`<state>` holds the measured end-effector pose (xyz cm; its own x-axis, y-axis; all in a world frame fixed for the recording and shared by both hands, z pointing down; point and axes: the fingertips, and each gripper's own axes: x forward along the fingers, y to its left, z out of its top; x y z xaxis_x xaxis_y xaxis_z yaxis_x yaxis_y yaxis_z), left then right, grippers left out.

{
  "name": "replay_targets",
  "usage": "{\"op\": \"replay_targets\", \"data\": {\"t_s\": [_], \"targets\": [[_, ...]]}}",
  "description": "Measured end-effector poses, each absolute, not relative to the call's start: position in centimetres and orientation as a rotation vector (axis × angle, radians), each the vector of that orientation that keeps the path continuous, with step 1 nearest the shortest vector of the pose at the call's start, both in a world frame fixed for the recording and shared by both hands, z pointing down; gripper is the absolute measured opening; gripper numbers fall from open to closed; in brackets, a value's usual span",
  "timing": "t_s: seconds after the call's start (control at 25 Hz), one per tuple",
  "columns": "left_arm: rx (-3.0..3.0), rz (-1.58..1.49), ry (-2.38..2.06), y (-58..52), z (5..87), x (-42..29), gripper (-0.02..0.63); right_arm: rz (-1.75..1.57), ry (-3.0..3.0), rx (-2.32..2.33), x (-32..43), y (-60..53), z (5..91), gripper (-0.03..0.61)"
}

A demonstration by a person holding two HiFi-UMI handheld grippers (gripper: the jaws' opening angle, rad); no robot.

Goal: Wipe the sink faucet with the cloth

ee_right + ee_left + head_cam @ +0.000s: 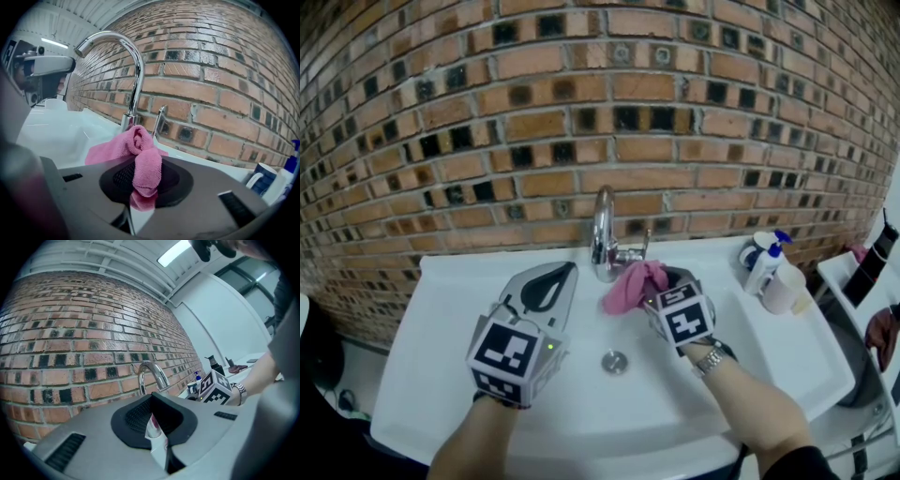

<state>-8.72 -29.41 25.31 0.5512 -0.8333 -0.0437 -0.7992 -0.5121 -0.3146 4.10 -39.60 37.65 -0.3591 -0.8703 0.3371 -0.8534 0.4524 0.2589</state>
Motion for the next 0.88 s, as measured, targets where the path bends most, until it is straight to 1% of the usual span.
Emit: {"op": "replay_targets", "data": {"t_s": [0.24, 0.88], "targets": [[-2.492, -0.178, 1.358, -29.6, 25.8, -8.7, 0.003, -0.036, -2.272, 1.519, 5.8, -40.7, 36.9, 0.064], [-2.492, -0.204, 1.384, -29.9, 26.3, -9.1, 0.003, -0.046, -2.318, 1.567, 6.0, -42.8, 34.8, 0.063]]}}
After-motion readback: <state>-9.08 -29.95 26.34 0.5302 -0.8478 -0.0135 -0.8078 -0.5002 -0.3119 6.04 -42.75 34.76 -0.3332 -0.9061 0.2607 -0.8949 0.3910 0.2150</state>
